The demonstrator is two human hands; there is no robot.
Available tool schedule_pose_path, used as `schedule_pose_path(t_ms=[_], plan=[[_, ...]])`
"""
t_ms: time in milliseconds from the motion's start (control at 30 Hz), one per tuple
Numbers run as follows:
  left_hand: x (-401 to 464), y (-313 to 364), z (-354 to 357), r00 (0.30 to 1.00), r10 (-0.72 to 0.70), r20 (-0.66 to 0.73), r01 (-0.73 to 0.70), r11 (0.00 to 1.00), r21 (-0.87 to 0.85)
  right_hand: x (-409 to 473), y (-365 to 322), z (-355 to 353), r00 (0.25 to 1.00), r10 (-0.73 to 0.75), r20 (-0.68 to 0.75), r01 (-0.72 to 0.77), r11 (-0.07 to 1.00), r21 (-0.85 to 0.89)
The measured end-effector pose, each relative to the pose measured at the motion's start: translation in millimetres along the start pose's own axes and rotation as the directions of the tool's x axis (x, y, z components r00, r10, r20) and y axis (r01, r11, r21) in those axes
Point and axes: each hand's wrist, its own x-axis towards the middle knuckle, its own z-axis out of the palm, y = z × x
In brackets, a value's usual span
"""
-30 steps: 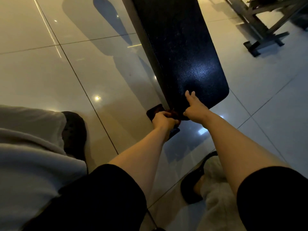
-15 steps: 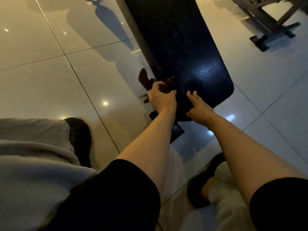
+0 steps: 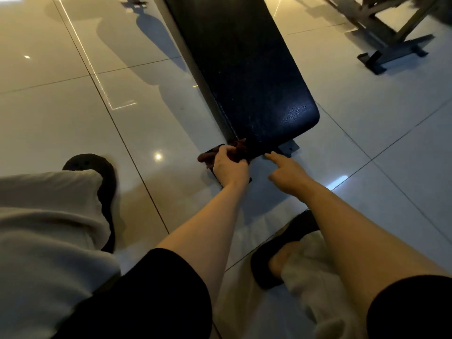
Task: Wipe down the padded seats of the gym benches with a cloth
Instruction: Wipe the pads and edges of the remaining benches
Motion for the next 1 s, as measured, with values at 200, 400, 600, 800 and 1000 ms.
schedule_pose_path(t_ms=[200, 400, 600, 800, 1000], plan=[[-64.3, -13.3, 14.4, 0.954, 0.058, 0.294, -0.052, 0.998, -0.028, -24.9, 21.0, -14.1, 0.999, -0.038, -0.028, 0.041, 0.993, 0.115], [-103.7, 4.9, -1.3, 0.932, 0.140, 0.335, -0.112, 0.988, -0.104, -62.2, 36.5, -40.6, 0.969, -0.248, -0.005, 0.244, 0.950, 0.192], [-163.2, 24.1, -1.4, 0.944, 0.186, 0.274, -0.136, 0.972, -0.192, -97.6, 45.6, -65.7, 0.930, -0.347, 0.123, 0.258, 0.852, 0.455], [-200.0, 37.9, 4.2, 0.954, 0.266, 0.139, -0.217, 0.931, -0.292, -114.5, 55.0, -78.7, 0.894, -0.428, 0.134, 0.344, 0.846, 0.408], [-213.0, 21.3, 26.8, 0.939, 0.334, -0.083, -0.336, 0.942, -0.009, -121.0, 80.5, -73.7, 0.875, -0.484, -0.005, 0.473, 0.852, 0.225]])
